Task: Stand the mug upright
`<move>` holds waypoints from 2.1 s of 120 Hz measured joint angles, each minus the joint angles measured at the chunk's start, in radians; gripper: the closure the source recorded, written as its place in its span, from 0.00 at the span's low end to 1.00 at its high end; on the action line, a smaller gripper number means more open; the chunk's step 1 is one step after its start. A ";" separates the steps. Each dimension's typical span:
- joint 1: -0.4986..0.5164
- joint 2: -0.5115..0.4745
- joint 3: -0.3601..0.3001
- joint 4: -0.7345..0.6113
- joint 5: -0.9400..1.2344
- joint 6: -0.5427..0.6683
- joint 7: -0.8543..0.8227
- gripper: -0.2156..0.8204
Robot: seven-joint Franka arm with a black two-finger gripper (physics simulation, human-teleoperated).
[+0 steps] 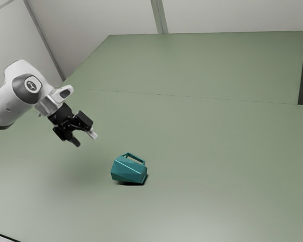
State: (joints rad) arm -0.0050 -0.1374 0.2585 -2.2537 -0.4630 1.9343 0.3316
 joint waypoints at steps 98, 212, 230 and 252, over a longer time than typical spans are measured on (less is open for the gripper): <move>-0.105 0.219 0.005 -0.018 -0.288 0.003 0.012 0.21; -0.179 0.249 0.000 -0.004 -0.377 0.021 0.041 0.93; -0.210 0.223 0.001 -0.004 -0.383 0.019 0.038 0.94; -0.245 0.186 0.004 -0.004 -0.378 0.022 0.028 0.95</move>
State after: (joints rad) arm -0.2498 0.0490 0.2621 -2.2581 -0.8410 1.9566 0.3595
